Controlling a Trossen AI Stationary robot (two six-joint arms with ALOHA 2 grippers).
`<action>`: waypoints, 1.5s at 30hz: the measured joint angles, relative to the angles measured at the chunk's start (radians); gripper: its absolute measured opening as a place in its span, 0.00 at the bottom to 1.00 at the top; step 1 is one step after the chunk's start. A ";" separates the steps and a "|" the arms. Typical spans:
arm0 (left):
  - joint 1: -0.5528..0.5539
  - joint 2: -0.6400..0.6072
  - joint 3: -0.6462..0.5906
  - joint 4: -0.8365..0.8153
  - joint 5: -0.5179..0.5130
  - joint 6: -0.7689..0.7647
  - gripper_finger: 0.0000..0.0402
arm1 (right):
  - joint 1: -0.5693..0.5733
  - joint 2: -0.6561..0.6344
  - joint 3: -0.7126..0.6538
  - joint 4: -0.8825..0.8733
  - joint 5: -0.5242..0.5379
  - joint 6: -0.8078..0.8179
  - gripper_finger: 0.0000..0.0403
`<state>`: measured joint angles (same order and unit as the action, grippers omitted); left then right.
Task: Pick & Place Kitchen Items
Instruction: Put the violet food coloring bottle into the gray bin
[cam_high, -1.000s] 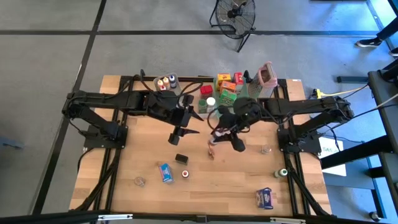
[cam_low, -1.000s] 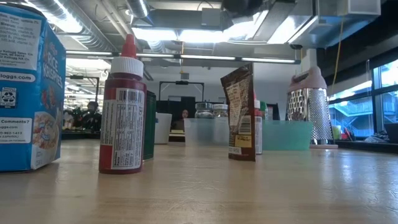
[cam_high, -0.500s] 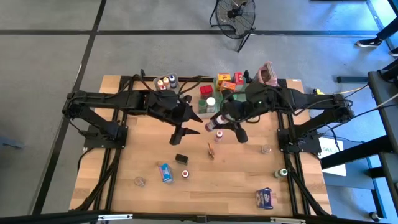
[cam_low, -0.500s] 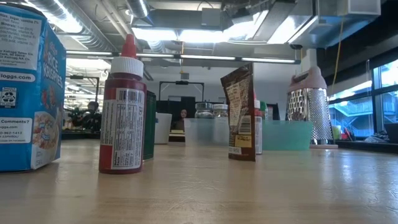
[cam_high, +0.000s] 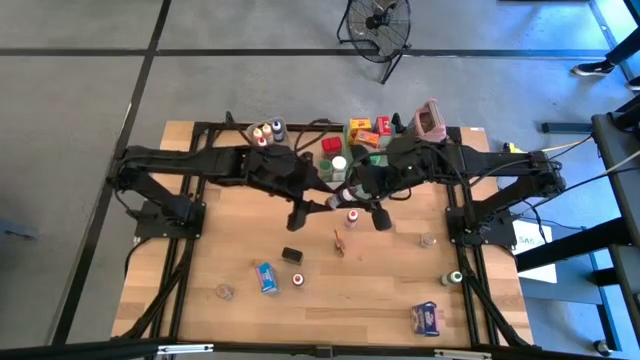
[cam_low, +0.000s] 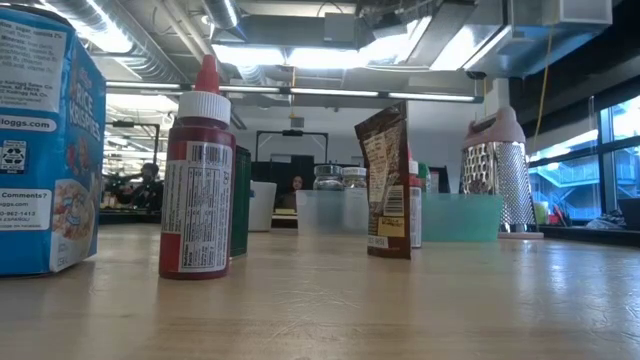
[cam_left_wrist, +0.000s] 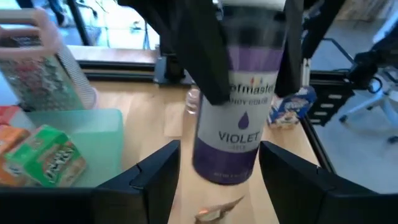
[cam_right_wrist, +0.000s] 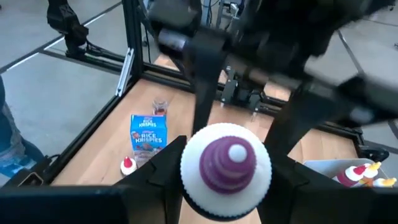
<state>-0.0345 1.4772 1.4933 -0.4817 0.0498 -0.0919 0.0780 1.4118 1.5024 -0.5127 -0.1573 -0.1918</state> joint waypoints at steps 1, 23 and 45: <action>0.002 0.010 0.000 0.008 0.007 0.001 0.53 | 0.000 0.003 0.000 0.007 0.000 0.000 0.37; 0.005 0.049 0.000 0.112 0.020 0.080 0.44 | -0.012 0.006 0.000 -0.038 -0.003 -0.003 0.37; 0.014 0.017 0.000 0.111 -0.035 0.113 0.23 | -0.013 -0.022 0.000 -0.028 0.177 0.159 0.54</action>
<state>-0.0208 1.4944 1.4933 -0.3711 0.0152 0.0211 0.0650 1.3902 1.5021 -0.5406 0.0193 -0.0323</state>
